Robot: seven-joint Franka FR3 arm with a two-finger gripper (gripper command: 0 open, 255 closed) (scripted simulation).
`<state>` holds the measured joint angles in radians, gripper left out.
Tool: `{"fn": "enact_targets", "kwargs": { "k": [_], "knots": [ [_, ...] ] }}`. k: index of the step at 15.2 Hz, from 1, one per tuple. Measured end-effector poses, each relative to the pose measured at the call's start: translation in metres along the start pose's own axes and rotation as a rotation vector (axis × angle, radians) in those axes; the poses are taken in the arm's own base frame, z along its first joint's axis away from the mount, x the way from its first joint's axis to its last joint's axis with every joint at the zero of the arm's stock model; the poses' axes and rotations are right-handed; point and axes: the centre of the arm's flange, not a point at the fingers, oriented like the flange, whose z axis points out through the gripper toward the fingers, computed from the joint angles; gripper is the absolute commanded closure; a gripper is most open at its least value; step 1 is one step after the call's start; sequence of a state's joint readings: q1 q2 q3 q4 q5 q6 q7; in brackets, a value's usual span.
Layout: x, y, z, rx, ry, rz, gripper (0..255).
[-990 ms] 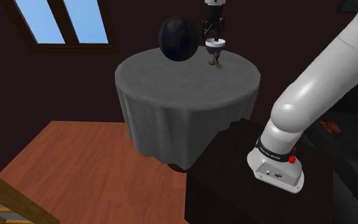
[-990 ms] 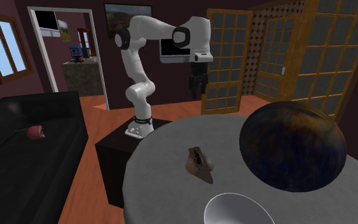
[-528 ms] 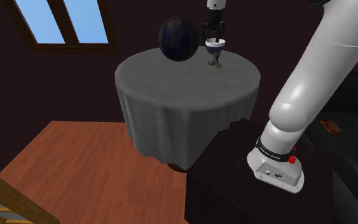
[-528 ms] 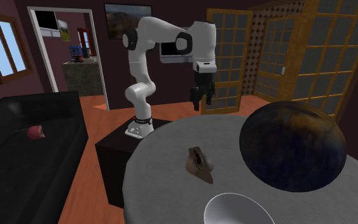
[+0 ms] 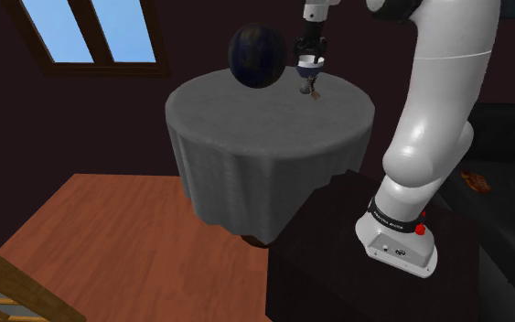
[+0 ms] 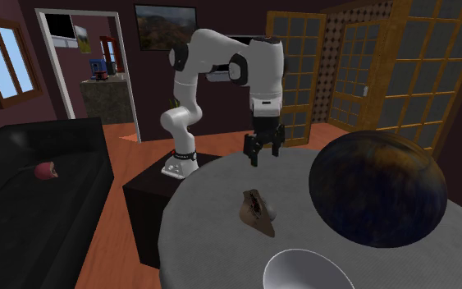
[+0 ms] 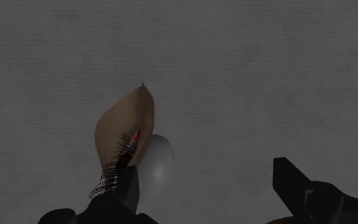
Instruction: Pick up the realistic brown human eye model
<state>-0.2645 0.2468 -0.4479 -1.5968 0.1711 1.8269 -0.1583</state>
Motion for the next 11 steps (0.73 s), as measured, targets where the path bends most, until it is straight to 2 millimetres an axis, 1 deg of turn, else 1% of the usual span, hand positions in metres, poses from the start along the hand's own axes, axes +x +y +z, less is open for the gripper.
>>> {"fn": "enact_targets", "kwargs": {
  "k": [4, 6, 8, 9, 11],
  "knots": [
    [0.034, 0.040, 0.015, 0.016, -0.003, 0.083, 0],
    [0.048, 0.060, 0.020, 0.025, -0.004, 0.124, 0],
    [0.065, 0.083, 0.031, 0.032, -0.005, 0.165, 0],
    [0.070, 0.091, 0.035, 0.035, -0.006, 0.179, 0],
    [0.073, 0.096, 0.043, 0.038, -0.006, 0.189, 0]
  ]
}}
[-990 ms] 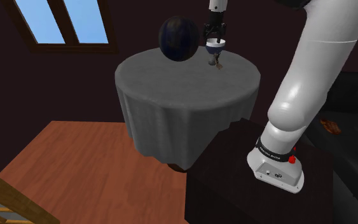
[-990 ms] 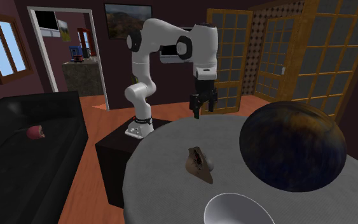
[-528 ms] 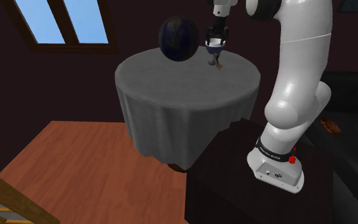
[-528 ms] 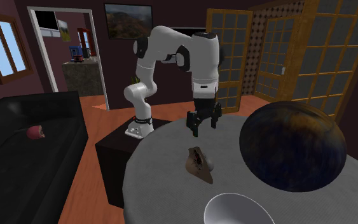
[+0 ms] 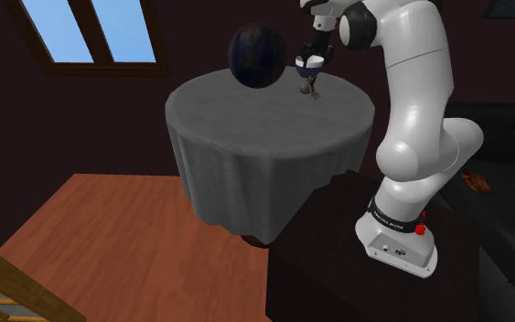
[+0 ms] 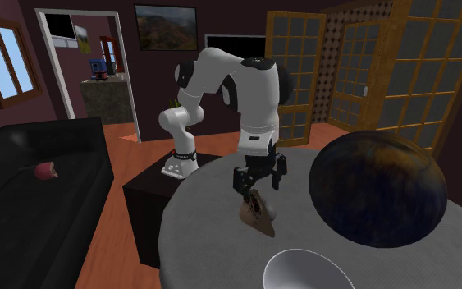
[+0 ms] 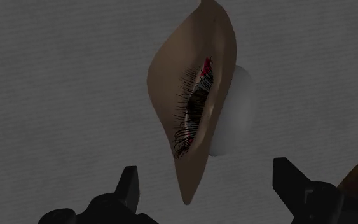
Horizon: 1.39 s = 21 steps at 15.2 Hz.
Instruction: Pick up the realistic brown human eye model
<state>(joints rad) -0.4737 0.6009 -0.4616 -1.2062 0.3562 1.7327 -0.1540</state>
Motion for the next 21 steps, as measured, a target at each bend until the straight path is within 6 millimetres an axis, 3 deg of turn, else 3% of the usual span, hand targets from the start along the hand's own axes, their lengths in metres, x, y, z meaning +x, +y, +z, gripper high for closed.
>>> {"fn": "enact_targets", "kwargs": {
  "k": [6, 7, 17, 21],
  "knots": [
    [0.002, 0.005, 0.030, 0.001, -0.001, 0.003, 0],
    [0.002, 0.005, 0.032, 0.001, 0.000, 0.003, 255],
    [0.002, 0.004, 0.033, 0.002, 0.001, 0.003, 255],
    [0.003, 0.003, 0.018, 0.001, 0.000, 0.003, 255]
  ]
}}
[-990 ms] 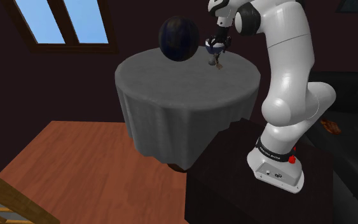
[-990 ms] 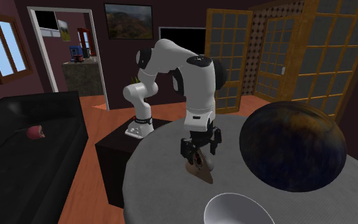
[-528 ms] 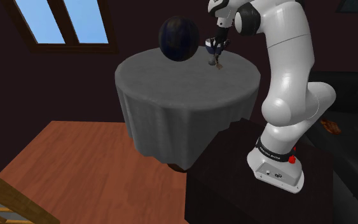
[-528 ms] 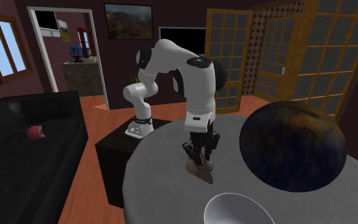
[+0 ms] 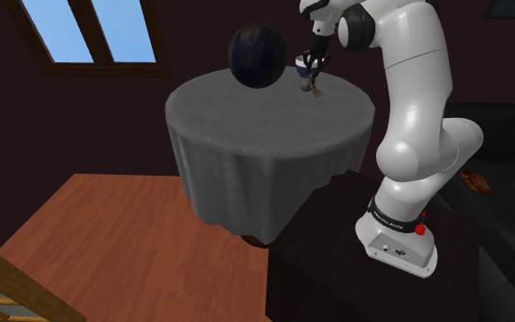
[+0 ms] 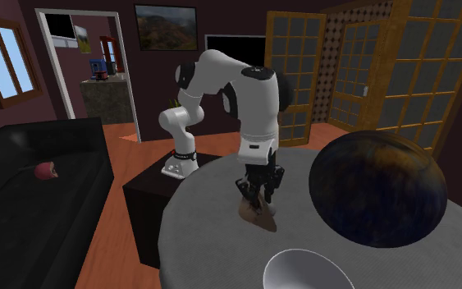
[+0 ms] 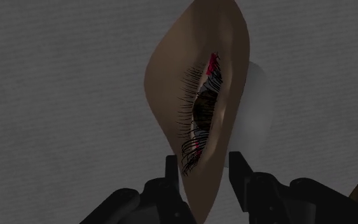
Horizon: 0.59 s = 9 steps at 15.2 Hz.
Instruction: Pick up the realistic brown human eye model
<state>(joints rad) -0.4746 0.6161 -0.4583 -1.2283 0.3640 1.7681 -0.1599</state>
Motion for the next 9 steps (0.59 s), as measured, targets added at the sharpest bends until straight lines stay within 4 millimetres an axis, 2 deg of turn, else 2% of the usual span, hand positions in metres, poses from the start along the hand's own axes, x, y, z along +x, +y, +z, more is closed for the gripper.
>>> {"fn": "enact_targets", "kwargs": {
  "k": [9],
  "knots": [
    [-0.001, -0.004, -0.047, 0.000, 0.000, 0.000, 255]
  ]
}}
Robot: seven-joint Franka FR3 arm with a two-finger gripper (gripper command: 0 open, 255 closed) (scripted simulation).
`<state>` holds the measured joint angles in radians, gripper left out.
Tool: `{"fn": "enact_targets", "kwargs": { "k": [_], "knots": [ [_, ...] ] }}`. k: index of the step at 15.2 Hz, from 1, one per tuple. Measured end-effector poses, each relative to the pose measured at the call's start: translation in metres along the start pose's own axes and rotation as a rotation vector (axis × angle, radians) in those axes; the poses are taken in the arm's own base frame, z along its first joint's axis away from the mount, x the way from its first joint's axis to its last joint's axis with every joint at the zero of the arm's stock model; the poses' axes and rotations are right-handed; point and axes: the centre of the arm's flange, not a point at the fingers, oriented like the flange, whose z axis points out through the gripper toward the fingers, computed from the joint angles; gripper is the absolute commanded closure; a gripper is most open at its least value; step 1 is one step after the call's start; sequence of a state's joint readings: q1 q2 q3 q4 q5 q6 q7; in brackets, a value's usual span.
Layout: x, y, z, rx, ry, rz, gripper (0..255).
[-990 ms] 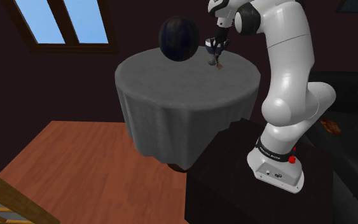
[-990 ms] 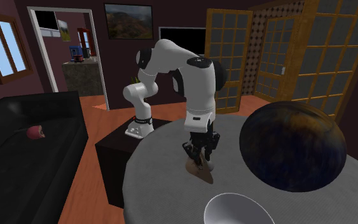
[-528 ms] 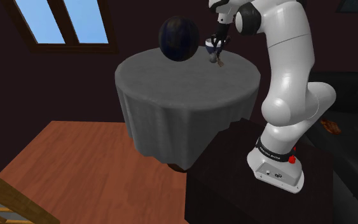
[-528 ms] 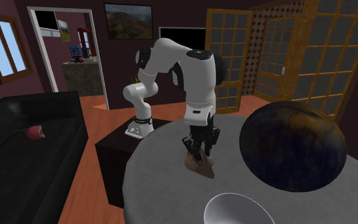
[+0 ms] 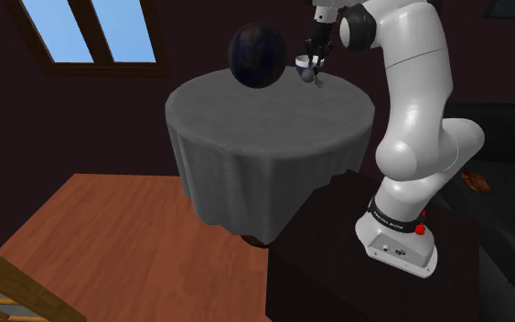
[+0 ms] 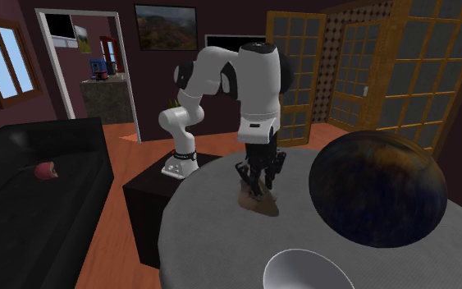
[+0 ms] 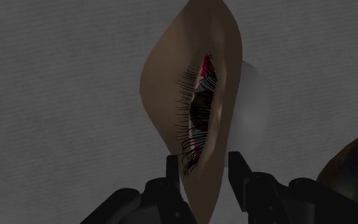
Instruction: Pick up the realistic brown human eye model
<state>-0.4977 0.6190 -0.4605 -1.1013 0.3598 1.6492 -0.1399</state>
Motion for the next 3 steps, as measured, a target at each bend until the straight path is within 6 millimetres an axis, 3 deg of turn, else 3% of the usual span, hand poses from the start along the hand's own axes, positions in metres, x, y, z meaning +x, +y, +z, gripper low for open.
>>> {"fn": "enact_targets", "kwargs": {
  "k": [3],
  "knots": [
    [-0.0004, -0.0014, -0.0143, 0.000, 0.000, 0.000, 255]
  ]
}}
